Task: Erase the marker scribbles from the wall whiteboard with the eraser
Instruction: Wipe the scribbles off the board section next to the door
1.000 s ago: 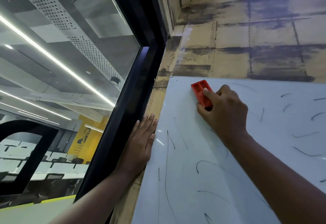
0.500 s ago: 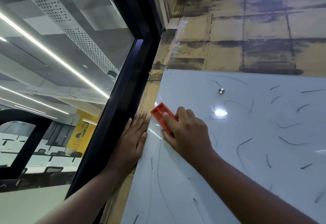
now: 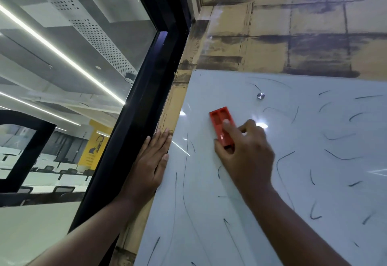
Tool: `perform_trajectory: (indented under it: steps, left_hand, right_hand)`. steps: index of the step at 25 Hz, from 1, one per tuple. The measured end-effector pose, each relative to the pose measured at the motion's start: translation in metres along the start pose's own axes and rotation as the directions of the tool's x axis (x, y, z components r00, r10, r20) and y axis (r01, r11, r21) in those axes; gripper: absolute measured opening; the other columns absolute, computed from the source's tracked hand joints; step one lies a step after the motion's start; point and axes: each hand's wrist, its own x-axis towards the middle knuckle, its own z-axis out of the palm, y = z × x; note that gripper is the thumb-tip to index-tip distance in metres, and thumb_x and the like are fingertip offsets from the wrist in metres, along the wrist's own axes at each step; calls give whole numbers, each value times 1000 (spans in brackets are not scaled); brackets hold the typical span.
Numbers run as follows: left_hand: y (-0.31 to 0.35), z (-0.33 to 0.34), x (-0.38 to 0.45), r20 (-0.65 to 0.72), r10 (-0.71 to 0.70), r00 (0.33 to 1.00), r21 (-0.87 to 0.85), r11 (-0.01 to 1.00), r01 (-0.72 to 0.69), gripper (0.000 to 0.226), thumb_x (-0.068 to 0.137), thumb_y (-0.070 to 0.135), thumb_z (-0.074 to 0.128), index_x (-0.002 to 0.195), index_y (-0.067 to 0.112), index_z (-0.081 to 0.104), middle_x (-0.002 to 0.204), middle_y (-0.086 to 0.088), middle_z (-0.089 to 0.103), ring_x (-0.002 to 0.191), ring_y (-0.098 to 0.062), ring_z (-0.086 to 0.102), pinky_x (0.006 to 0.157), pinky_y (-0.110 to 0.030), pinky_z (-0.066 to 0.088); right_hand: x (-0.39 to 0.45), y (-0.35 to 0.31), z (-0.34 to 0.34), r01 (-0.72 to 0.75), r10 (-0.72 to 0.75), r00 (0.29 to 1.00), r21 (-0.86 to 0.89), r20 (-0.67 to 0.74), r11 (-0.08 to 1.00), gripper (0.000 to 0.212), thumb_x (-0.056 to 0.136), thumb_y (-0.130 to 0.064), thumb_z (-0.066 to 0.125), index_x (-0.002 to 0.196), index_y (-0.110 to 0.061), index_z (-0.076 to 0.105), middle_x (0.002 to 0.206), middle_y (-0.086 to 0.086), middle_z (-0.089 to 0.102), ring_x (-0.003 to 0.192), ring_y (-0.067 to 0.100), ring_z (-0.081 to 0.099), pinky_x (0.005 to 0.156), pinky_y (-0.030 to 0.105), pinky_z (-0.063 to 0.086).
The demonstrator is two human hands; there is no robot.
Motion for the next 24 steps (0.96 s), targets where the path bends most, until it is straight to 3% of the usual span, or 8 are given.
perform_trajectory:
  steps: [4,8,10,11,13,15,21,24]
  left_hand:
    - [1,-2,-2,23,-30,999,-15,999,31,55,112,18,38,165,13,29,174,4,26,164,-11,14,136,-41,8]
    - [3,-2,-11,38,-32,999,-9,999,33,55,112,21,37,167,15,27,176,5,23,165,-12,12,136,-43,8]
    - [2,-2,-16,23,-17,1000,-3,1000,17,55,112,17,38,166,11,30,175,2,25,165,-16,15,135,-50,13]
    - [1,-1,-18,14,-4,1000,7,1000,4,54,111,16,38,165,9,32,175,0,26,165,-18,17,134,-52,15]
    - [0,-1,-22,4,14,1000,28,1000,-14,54,111,16,37,164,7,35,174,-3,28,164,-21,19,132,-55,18]
    - [0,-1,-27,9,14,1000,35,999,-15,53,111,15,38,163,6,35,174,-4,28,164,-22,20,132,-57,19]
    - [1,0,-32,5,9,1000,50,999,-9,53,111,13,39,163,6,36,174,-5,28,164,-22,20,133,-55,18]
    - [0,-1,-38,22,-10,1000,51,999,9,54,110,11,39,164,7,34,175,-5,26,165,-21,17,134,-54,16]
  right_hand:
    - [-35,-45,13,245,-249,963,56,100,968,50,79,-40,84,120,-15,72,96,10,64,79,23,61,59,29,52]
    - [-41,-44,8,313,-320,934,67,157,947,51,78,-47,85,118,-18,73,102,9,69,83,21,66,61,29,55]
    - [-29,-23,0,272,-274,956,33,106,962,41,76,-41,85,111,-21,74,93,7,63,77,25,61,55,30,49]
    - [-20,-8,-5,178,-179,982,19,51,984,38,75,-38,84,109,-23,74,90,6,59,75,27,59,52,29,45]
    - [-7,23,-15,-27,27,999,5,-41,1000,39,76,-40,83,111,-26,75,88,2,53,77,26,56,54,26,37]
    - [-8,39,-20,-91,88,993,-36,-73,995,42,78,-43,82,115,-26,74,89,0,49,79,22,51,58,25,32]
    - [-34,16,-13,-50,50,999,45,0,998,44,79,-40,82,118,-23,73,92,2,50,81,21,49,62,25,36]
    - [-56,-11,-9,135,-144,986,108,82,985,45,79,-39,81,119,-19,73,95,6,58,80,21,54,64,24,36]
